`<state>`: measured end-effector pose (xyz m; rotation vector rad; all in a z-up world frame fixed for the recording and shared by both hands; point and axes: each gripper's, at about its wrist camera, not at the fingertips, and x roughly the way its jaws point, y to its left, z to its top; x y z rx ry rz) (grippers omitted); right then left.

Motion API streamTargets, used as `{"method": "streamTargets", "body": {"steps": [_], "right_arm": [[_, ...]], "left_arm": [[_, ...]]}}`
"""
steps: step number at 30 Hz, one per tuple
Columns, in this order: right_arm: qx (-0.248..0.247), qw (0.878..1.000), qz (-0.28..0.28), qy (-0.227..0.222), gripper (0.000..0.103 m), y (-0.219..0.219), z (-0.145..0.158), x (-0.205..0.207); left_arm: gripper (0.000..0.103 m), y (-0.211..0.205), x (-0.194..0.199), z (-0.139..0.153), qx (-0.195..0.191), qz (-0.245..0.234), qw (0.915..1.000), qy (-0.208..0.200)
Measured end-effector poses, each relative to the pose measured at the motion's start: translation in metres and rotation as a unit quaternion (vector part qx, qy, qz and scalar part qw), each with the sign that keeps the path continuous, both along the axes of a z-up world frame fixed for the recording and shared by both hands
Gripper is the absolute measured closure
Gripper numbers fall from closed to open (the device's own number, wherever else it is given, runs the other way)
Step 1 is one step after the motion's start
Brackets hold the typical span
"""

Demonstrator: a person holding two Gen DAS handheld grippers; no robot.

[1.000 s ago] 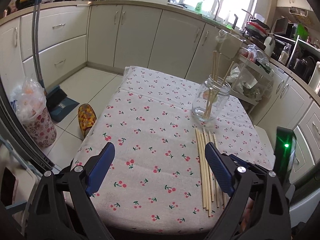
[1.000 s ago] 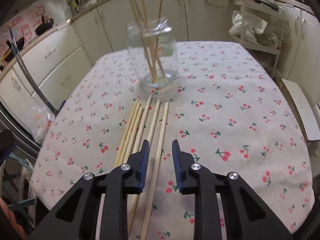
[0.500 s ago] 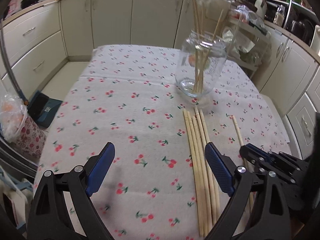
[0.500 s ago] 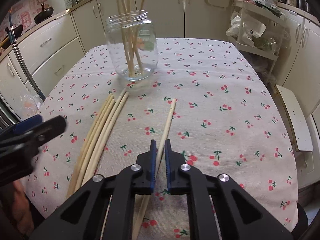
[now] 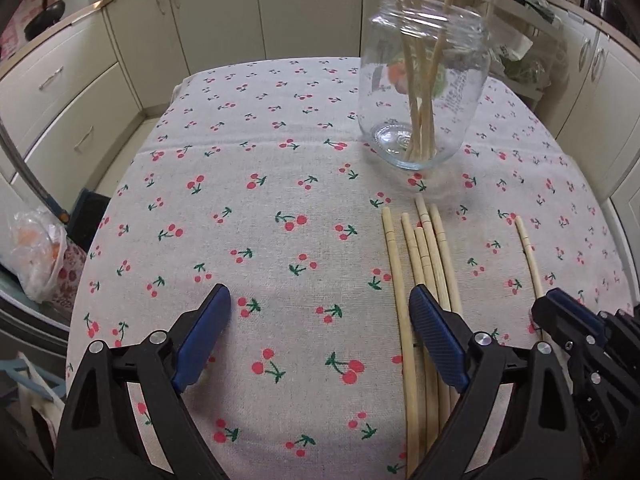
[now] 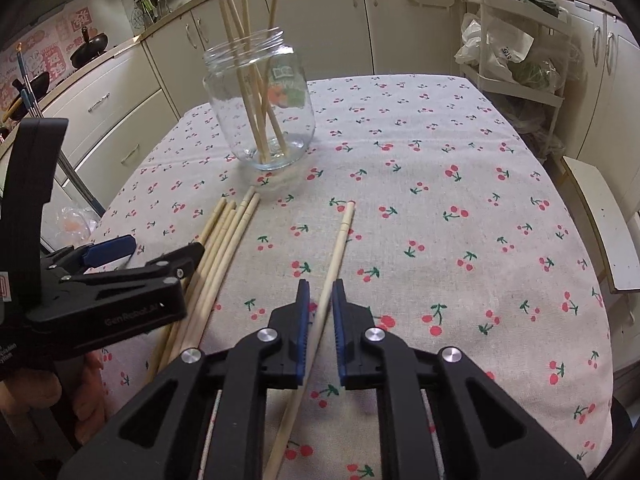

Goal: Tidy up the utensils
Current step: 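Grasp a wooden chopstick with the right gripper while the left gripper grasps another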

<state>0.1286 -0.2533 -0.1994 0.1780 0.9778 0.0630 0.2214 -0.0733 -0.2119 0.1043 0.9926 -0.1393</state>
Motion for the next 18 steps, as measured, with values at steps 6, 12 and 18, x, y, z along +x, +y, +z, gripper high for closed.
{"method": "streamTargets", "body": {"steps": [6,12,18], "right_arm": [[-0.005,1.000,-0.002,0.002,0.090,0.002,-0.002,0.008],[-0.032,0.999,0.006,0.011,0.073,0.004,-0.001,0.020],[-0.056,0.998,0.034,0.019,0.096,0.009,-0.002,0.024]], "left_arm": [[0.044,0.005,0.003,0.006,-0.002,-0.019,0.9998,0.006],[0.041,0.002,0.017,0.005,-0.005,-0.030,0.9994,0.017],[0.077,-0.003,0.025,0.007,-0.013,-0.040,0.9990,0.015]]}}
